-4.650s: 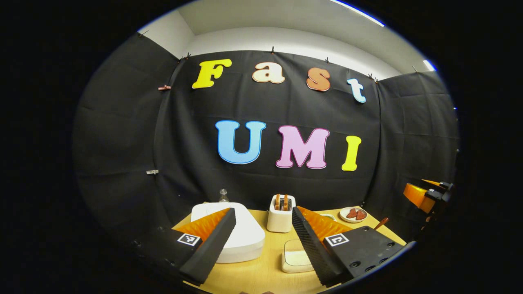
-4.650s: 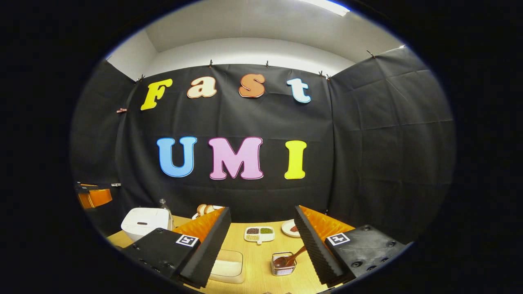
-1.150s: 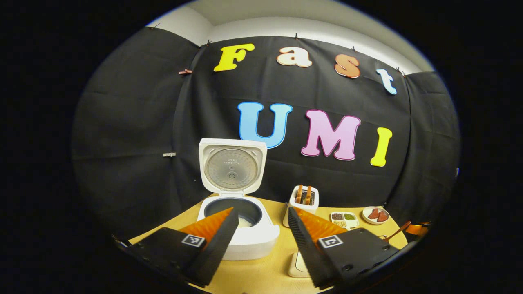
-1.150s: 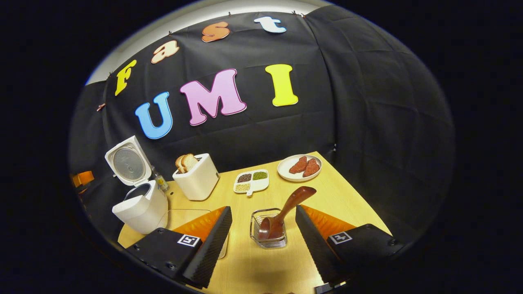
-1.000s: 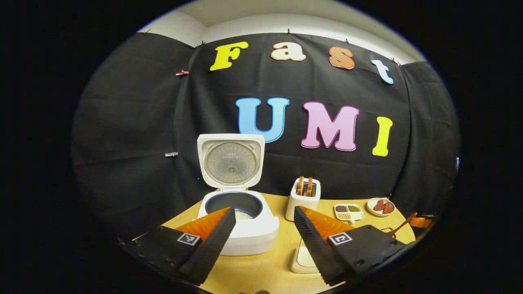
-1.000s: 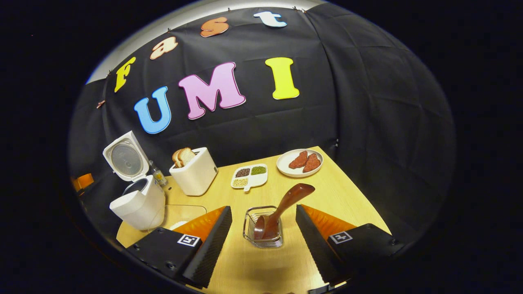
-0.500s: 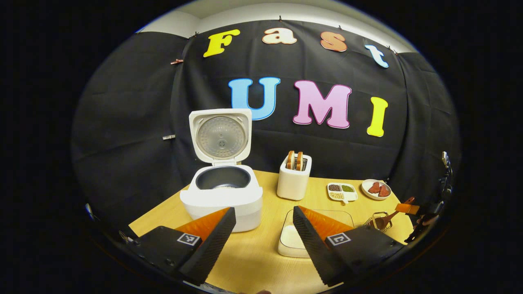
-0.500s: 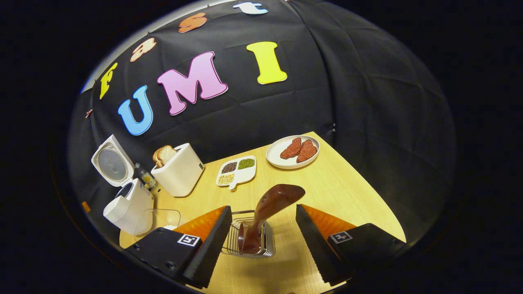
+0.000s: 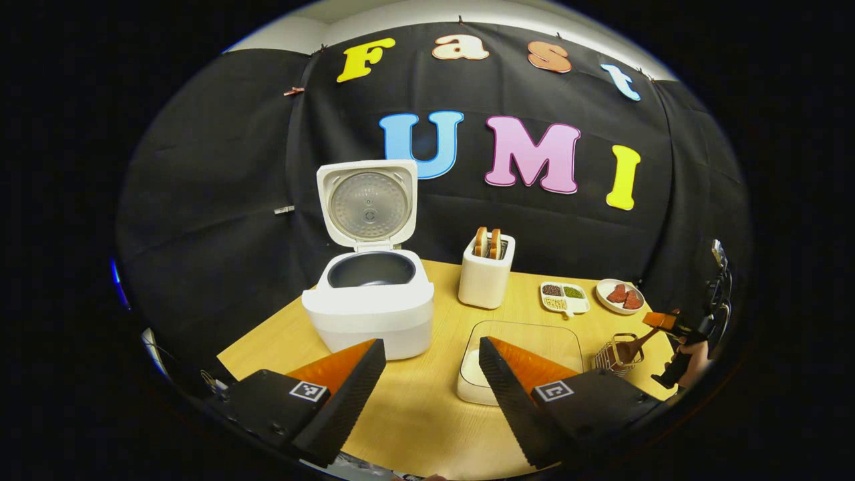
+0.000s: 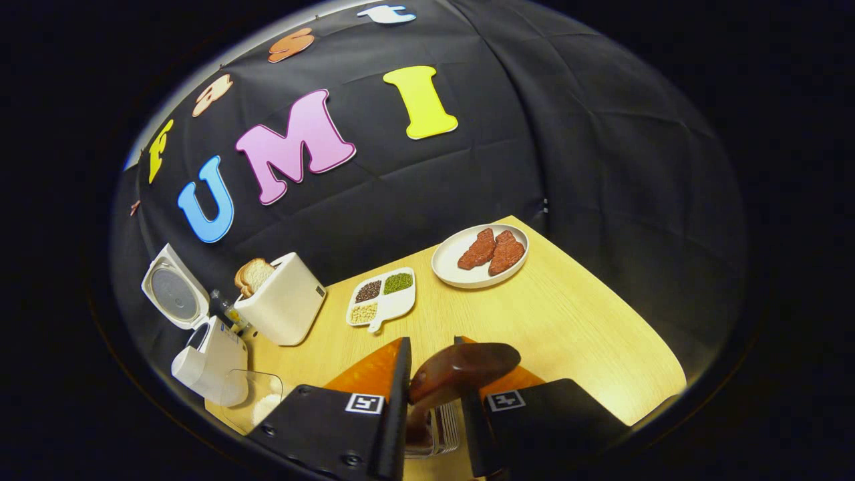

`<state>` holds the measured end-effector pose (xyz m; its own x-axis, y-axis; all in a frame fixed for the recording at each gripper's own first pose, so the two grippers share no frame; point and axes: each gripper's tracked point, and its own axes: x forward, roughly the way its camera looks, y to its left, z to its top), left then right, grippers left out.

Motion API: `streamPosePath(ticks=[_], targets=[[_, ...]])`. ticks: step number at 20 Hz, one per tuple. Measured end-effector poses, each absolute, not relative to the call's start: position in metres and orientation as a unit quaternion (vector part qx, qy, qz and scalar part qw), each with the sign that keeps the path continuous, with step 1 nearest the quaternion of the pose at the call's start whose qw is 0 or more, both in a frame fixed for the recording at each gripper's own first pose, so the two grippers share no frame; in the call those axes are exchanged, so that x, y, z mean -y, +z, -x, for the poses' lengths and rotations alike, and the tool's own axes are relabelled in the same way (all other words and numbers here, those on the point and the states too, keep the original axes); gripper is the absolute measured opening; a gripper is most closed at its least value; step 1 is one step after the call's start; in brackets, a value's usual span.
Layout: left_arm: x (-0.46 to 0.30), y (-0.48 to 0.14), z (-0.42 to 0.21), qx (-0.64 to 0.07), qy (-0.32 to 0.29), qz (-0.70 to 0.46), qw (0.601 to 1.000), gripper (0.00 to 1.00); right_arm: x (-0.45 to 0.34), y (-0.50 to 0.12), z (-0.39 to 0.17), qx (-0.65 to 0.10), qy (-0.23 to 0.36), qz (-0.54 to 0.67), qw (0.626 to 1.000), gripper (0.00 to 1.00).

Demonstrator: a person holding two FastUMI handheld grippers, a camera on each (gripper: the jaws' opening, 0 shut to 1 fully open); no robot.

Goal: Close the left gripper, press the button to open the rice cooker; take a wooden spoon from the chopstick holder with the right hand, scoop a spoonful of rice and pour it into the rice cooker, then put the wooden spoon back into the chopstick holder.

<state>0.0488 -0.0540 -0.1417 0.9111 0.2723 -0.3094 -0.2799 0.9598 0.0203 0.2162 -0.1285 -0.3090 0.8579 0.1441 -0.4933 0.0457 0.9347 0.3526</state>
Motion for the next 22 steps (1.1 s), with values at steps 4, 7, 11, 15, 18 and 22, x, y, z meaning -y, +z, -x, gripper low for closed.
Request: streamPosePath(ticks=[4, 7, 11, 15, 18, 22], targets=[[0.06, -0.143, -0.052, -0.159, 0.128, 0.039, 0.978, 0.97, 0.115, -0.301, -0.204, -0.281, 0.038, -0.198, 0.938, 0.25], [0.057, -0.142, -0.052, -0.159, 0.119, 0.042, 0.979, 0.97, 0.109, -0.285, -0.2, -0.277, 0.031, -0.185, 0.942, 0.24], [0.046, -0.133, -0.045, -0.143, 0.1, 0.041, 0.984, 0.97, 0.107, -0.241, -0.193, -0.245, 0.019, -0.161, 0.956, 0.19], [0.033, -0.129, -0.044, -0.135, 0.064, 0.04, 0.988, 0.96, 0.113, -0.192, -0.177, -0.203, -0.014, -0.129, 0.971, 0.24], [0.02, -0.126, -0.044, -0.129, 0.036, 0.039, 0.99, 0.96, 0.116, -0.167, -0.159, -0.178, -0.044, -0.113, 0.977, 0.24], [0.002, -0.125, -0.048, -0.126, 0.0, 0.036, 0.991, 0.96, 0.097, -0.145, -0.136, -0.161, -0.055, -0.107, 0.98, 0.24]])
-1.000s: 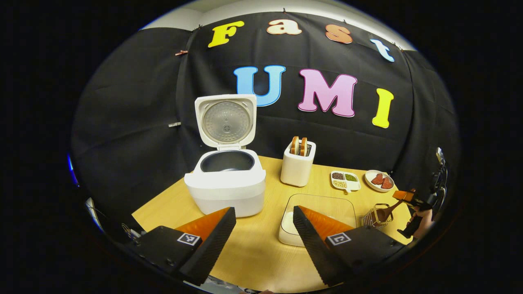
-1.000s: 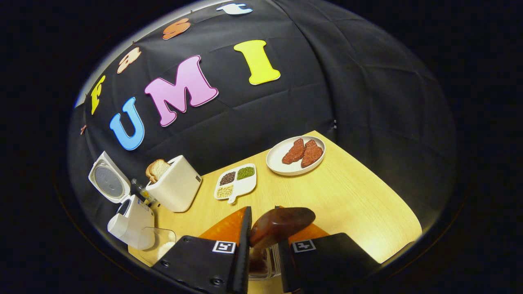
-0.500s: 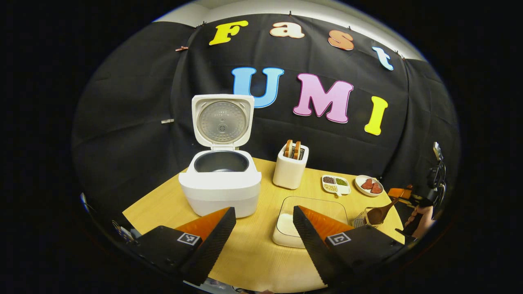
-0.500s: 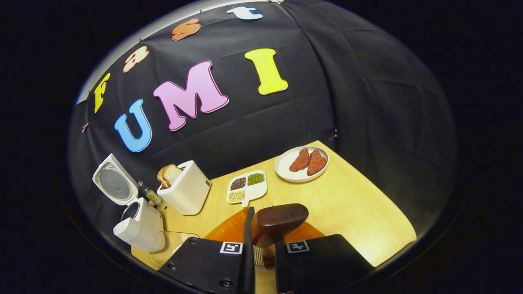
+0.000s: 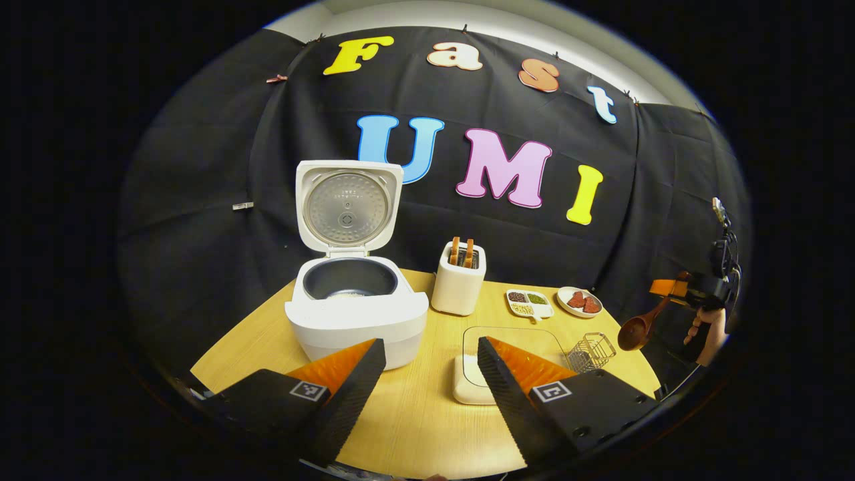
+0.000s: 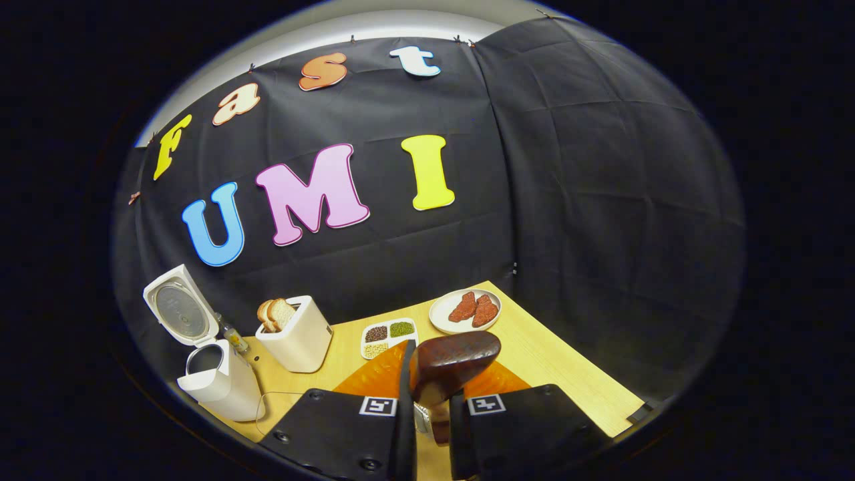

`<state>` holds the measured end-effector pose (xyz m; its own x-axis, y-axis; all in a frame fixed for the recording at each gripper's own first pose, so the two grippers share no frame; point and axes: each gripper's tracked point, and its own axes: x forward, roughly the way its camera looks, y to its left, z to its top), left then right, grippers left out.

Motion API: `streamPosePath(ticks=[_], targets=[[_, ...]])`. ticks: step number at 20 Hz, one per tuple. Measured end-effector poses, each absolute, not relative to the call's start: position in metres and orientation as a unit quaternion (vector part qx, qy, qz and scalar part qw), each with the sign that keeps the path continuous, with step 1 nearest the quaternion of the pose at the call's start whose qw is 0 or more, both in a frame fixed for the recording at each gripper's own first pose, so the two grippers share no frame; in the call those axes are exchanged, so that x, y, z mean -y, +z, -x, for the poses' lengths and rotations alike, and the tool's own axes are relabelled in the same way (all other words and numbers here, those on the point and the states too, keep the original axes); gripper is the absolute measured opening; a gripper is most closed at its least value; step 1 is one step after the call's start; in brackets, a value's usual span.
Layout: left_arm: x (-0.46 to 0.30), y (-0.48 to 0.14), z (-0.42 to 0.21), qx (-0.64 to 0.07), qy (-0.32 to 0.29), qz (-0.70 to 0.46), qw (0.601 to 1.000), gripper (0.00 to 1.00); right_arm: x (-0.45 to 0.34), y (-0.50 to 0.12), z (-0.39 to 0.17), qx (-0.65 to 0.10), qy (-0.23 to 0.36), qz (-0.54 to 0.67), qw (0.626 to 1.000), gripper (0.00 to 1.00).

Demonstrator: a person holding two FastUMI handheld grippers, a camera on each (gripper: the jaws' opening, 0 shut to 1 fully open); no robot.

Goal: Close the left gripper, press the button to open the rice cooker; take a wooden spoon from the chopstick holder with the right hand, scoop a spoonful of rice and pour it into the rice cooker, then put the wooden spoon back into the chopstick holder.

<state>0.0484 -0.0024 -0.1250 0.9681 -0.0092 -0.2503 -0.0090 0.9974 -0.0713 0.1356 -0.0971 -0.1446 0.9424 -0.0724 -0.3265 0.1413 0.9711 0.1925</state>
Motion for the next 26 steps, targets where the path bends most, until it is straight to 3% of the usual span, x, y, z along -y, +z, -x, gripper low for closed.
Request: streamPosePath(ticks=[3, 4, 5, 12, 20, 26], targets=[[-0.007, -0.125, -0.049, -0.125, -0.02, 0.043, 0.991, 0.96, 0.064, -0.133, -0.13, -0.152, -0.044, -0.109, 0.981, 0.23], [-0.011, -0.126, -0.049, -0.125, -0.025, 0.045, 0.991, 0.96, 0.05, -0.13, -0.131, -0.15, -0.036, -0.107, 0.982, 0.19], [-0.015, -0.126, -0.047, -0.123, -0.029, 0.045, 0.991, 0.96, 0.035, -0.128, -0.132, -0.148, -0.027, -0.105, 0.983, 0.23], [-0.06, -0.145, -0.039, -0.132, -0.025, 0.058, 0.989, 0.96, -0.057, -0.138, -0.149, -0.154, 0.03, -0.112, 0.981, 0.23], [-0.089, -0.184, -0.035, -0.169, -0.008, 0.079, 0.982, 0.96, -0.106, -0.201, -0.169, -0.189, 0.065, -0.093, 0.975, 0.24], [-0.087, -0.197, -0.034, -0.19, -0.015, 0.042, 0.981, 0.96, -0.105, -0.262, -0.18, -0.217, 0.043, -0.028, 0.975, 0.24]])
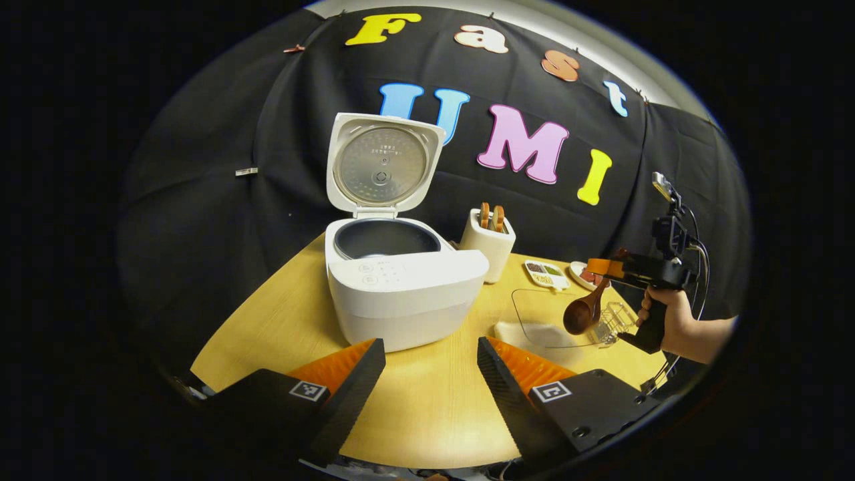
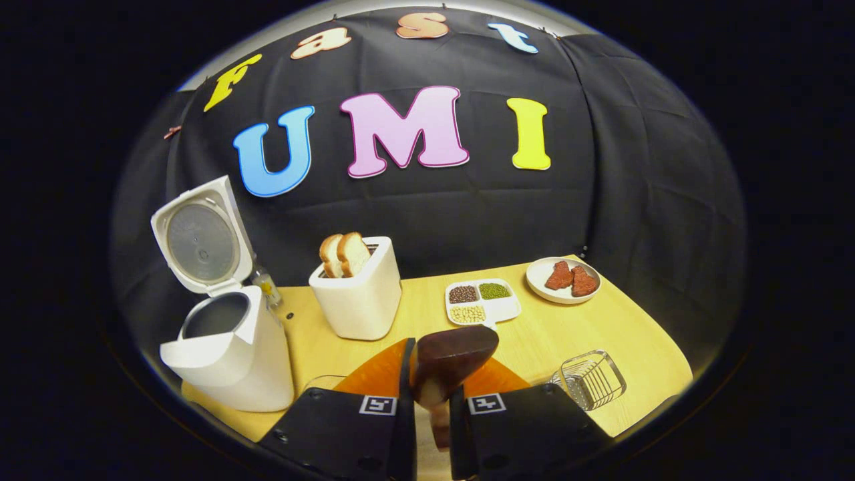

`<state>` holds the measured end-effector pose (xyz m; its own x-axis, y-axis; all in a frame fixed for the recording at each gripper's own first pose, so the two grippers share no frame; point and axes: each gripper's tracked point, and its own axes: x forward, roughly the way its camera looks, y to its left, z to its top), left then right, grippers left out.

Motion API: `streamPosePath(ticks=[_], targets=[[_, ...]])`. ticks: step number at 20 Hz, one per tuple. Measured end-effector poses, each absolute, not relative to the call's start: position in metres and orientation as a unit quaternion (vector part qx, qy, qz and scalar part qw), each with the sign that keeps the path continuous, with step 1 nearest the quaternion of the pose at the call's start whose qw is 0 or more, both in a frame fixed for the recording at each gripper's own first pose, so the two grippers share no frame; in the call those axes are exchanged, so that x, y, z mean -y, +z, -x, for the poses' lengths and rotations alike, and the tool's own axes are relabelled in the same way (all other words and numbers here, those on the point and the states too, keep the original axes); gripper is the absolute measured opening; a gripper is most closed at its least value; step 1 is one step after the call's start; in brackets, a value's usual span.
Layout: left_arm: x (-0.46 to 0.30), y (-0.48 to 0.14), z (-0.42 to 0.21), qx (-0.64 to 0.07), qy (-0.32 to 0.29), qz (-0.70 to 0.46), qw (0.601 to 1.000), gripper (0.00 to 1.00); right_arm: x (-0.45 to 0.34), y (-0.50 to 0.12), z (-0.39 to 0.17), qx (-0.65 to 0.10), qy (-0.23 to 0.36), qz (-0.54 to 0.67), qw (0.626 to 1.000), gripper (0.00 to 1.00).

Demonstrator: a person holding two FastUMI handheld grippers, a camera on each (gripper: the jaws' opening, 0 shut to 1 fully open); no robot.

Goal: Close the left gripper, press the button to open the rice cooker; take a wooden spoon from the chopstick holder with the right hand, scoop a spoonful of rice and pour it into the rice cooker, then put the wooden spoon back into the chopstick holder.

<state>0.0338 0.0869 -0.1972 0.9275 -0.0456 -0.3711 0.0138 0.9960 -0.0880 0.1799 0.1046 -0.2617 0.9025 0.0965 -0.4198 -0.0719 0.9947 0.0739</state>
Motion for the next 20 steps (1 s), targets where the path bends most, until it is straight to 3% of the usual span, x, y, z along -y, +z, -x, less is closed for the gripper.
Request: streamPosePath(ticks=[4, 16, 17, 20], targets=[[-0.077, -0.205, -0.041, -0.2, -0.028, 0.044, 0.978, 0.96, -0.111, -0.298, -0.174, -0.239, 0.047, -0.025, 0.97, 0.24], [-0.084, -0.206, -0.05, -0.197, -0.014, 0.068, 0.978, 0.96, -0.19, -0.308, -0.139, -0.272, 0.092, -0.087, 0.954, 0.24], [-0.085, -0.206, -0.05, -0.196, -0.013, 0.071, 0.978, 0.96, -0.192, -0.308, -0.137, -0.279, 0.092, -0.094, 0.951, 0.19], [-0.088, -0.209, -0.046, -0.197, -0.009, 0.08, 0.977, 0.96, -0.194, -0.311, -0.135, -0.3, 0.077, -0.133, 0.941, 0.24]])
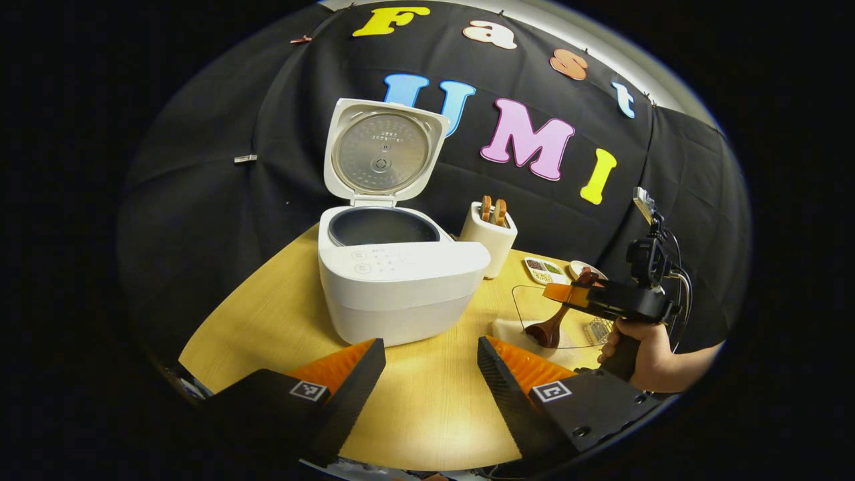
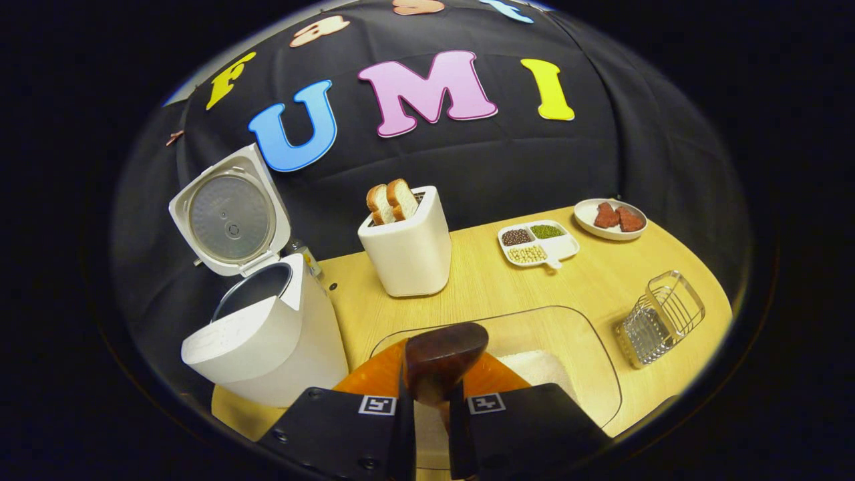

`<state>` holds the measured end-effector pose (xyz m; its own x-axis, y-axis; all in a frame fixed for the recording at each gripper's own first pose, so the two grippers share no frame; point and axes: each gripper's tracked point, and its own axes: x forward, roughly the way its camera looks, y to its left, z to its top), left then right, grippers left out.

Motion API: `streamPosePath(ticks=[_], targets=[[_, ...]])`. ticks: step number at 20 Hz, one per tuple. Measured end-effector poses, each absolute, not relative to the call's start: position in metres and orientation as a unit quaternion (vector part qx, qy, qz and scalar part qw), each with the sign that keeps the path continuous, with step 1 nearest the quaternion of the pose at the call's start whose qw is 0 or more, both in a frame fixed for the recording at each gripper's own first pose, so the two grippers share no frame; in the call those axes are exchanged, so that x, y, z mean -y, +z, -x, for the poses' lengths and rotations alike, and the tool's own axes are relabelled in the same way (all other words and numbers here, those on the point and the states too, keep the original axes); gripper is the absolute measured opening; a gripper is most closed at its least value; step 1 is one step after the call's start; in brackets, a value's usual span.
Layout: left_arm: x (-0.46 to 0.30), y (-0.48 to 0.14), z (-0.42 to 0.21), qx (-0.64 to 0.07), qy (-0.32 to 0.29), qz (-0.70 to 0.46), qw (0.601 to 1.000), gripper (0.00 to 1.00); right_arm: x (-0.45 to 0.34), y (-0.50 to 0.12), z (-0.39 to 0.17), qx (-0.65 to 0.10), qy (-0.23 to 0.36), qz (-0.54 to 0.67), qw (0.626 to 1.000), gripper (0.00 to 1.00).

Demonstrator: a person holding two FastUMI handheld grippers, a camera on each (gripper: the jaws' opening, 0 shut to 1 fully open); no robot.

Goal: Close the left gripper, press the button to open the rice cooker; take a wooden spoon from the chopstick holder with the right hand, scoop a spoonful of rice and pour it into the rice cooker, then put the wooden spoon back into the chopstick holder.

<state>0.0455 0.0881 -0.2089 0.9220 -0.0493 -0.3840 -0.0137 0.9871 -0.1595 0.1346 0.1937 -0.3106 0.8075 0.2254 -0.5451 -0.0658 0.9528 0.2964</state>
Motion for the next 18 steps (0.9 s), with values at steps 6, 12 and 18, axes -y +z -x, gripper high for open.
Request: streamPosePath(ticks=[6, 12, 18], targets=[[-0.095, -0.212, -0.042, -0.199, -0.004, 0.097, 0.975, 0.96, -0.18, -0.314, -0.134, -0.338, 0.033, -0.238, 0.91, 0.24], [-0.093, -0.207, -0.043, -0.192, -0.01, 0.091, 0.977, 0.96, -0.173, -0.303, -0.125, -0.36, 0.021, -0.332, 0.872, 0.24], [-0.085, -0.202, -0.038, -0.187, -0.021, 0.091, 0.978, 0.96, -0.153, -0.287, -0.128, -0.36, 0.005, -0.409, 0.838, 0.24]])
